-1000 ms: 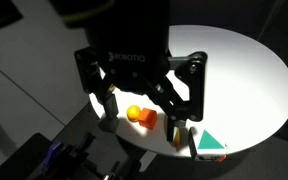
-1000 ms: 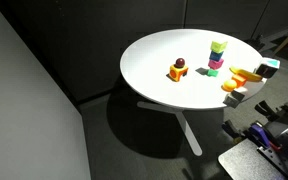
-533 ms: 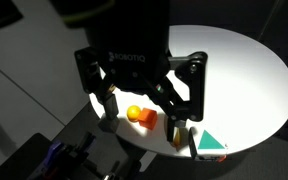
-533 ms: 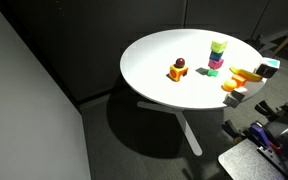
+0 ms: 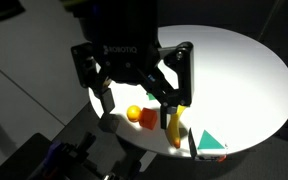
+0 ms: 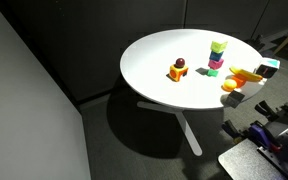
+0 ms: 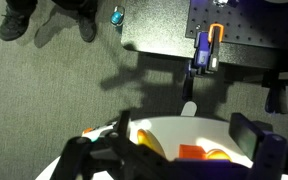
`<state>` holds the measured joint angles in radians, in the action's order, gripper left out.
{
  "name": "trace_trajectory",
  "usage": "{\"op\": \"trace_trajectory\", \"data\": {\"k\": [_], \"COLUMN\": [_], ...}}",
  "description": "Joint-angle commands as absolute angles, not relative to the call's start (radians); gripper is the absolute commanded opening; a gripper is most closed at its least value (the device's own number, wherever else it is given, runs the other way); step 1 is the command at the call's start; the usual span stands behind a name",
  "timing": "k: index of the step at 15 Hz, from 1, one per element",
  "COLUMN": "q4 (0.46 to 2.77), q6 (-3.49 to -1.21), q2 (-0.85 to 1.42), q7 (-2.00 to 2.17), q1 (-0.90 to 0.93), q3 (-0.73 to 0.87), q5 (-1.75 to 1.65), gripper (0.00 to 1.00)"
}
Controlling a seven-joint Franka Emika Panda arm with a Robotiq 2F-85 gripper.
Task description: Put the grey block on the yellow block
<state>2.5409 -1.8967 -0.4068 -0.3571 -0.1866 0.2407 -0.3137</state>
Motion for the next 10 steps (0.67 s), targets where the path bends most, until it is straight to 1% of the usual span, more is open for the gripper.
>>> {"op": "trace_trajectory", "data": {"k": [1,10], "q4": [2.521,2.522], "q6": [-1.888,-1.922], "q2": [-0.398,-0.339], "q7": [-0.340,-0.256], "q1": [-0.162,-0.095], "q3": [0.213,0.143], "q5": [-0.304,-0.256], "gripper": [1.00,1.00]}}
